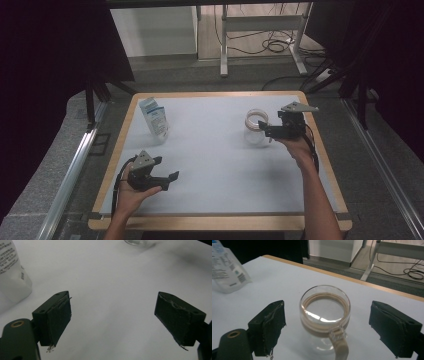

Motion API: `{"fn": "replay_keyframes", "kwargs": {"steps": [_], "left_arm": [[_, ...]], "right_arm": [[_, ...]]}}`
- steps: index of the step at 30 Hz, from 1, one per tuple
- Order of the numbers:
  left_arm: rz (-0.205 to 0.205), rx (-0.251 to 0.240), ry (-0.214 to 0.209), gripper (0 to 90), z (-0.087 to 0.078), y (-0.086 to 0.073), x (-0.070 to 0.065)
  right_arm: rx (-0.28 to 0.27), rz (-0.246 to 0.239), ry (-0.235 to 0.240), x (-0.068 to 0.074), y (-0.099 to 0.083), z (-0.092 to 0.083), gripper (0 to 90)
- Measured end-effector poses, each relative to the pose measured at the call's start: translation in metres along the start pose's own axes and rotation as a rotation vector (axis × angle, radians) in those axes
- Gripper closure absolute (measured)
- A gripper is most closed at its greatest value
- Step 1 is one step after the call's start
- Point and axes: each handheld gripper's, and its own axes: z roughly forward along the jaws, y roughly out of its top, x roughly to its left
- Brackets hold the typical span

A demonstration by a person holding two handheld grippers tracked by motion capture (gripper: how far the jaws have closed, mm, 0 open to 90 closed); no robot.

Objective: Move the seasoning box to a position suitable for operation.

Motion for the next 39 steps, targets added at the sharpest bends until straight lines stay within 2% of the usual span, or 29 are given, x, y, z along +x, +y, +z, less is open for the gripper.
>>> {"fn": "replay_keyframes", "kwargs": {"steps": [1,4,7,10,14,17,20,21,23,30,39], "left_arm": [[0.002,0.002,-0.001,14.1,0.000,0.000,0.000],[0.002,0.007,-0.001,14.1,0.000,-0.001,-0.001],[0.007,0.014,-0.001,14.1,0.001,-0.001,-0.001],[0.004,0.013,-0.002,14.1,0.001,-0.002,-0.001],[-0.001,0.013,-0.004,14.4,0.001,-0.002,0.000],[0.000,0.014,-0.001,14.4,0.000,-0.003,0.001],[-0.001,0.016,0.001,14.4,0.001,-0.003,0.001],[-0.001,0.016,0.000,14.4,0.001,-0.004,0.001],[0.003,0.019,-0.001,14.4,0.002,-0.004,0.000],[0.010,0.022,-0.003,14.4,0.004,-0.004,-0.003],[0.012,0.028,0.002,14.4,0.006,-0.005,-0.002]], "right_arm": [[0.000,0.000,0.000,0.000,0.000,0.000,14.0],[0.018,0.015,-0.007,-0.004,0.007,0.017,13.3],[0.033,0.021,-0.009,-0.006,0.009,0.025,13.1],[0.034,0.034,-0.016,-0.009,0.009,0.033,12.6],[0.065,0.041,-0.030,-0.014,0.008,0.048,10.6],[0.082,0.041,-0.023,-0.014,0.007,0.058,8.7],[0.071,0.069,-0.001,-0.012,0.008,0.065,8.4],[0.072,0.063,0.010,-0.010,0.007,0.066,8.2],[0.108,0.024,0.010,-0.003,0.006,0.072,7.4],[0.169,0.030,0.017,-0.002,-0.005,0.085,6.9],[0.181,0.032,0.033,-0.006,-0.013,0.092,10.0]]}}
